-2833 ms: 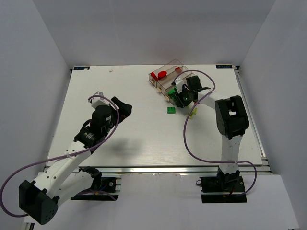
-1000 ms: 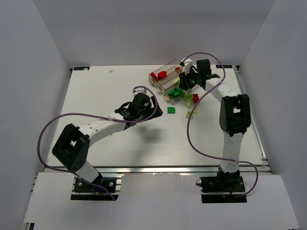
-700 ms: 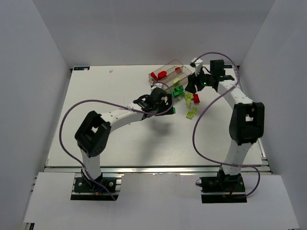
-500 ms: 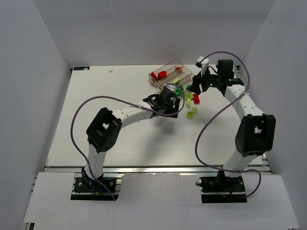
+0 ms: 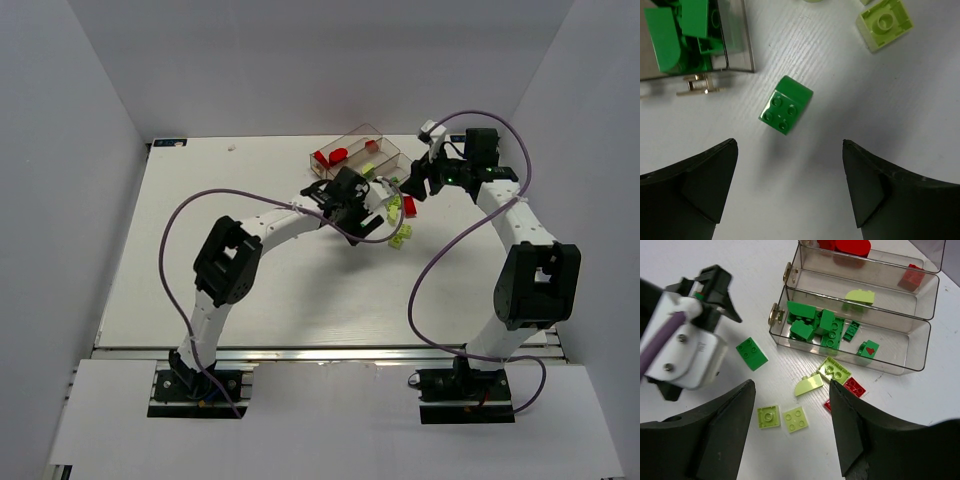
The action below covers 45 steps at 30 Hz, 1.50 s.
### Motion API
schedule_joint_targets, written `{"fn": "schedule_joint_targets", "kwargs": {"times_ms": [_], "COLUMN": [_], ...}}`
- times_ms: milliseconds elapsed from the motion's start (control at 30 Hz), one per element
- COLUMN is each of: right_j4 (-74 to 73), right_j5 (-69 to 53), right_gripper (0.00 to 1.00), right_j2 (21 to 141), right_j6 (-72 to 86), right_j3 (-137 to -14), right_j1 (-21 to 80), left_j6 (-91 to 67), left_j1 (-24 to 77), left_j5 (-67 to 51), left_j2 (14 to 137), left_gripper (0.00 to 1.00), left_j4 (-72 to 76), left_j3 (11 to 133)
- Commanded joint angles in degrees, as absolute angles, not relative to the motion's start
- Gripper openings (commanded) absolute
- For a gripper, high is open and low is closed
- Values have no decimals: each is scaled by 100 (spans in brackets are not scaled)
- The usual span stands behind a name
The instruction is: Sort the legos into containers by color
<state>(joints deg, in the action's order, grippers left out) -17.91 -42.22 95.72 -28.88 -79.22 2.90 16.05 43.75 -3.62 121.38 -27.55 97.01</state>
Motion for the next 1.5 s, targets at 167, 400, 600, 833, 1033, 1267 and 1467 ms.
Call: {"fn": "schedule_joint_targets", "kwargs": {"times_ms": [167, 400, 600, 833, 1033, 1267, 1467], "right_j4": [-1951, -2083, -2118, -2057, -2057, -2039, -2030], "right_j5": [-4316, -4315, -4342, -4368, -4386, -4447, -4439], "right_gripper": [66, 66, 66, 66, 66, 66, 66], "right_j2": [9501, 9571, 9607, 9519, 9457, 9448, 9369], "right_j6": [-2979, -3032, -2927, -2874, -2865, -2813, -2874], "right_j3": [-8033, -8138, -8209, -8069, -8016, -7910, -7787], "right_j1": [202, 158, 141, 123, 105, 97, 97], "left_j6": [2882, 2988, 2936, 2830, 2716, 2654, 2435], "left_j1": [3911, 3867, 3858, 3841, 3841, 3841, 3841], "left_j5": [-1819, -1907, -2161, -2232, -2118, -2022, -2004], "left_j2": [12814, 12999, 13131, 13201, 13263, 13009, 12569], "left_gripper": [93, 93, 92, 91, 87, 60, 19], "left_j4": [-3349, -3164, -2919, -2356, -2154, -2022, -1802], "left_j3": [10714, 10723, 10662, 10336, 10266, 9985, 9379]}}
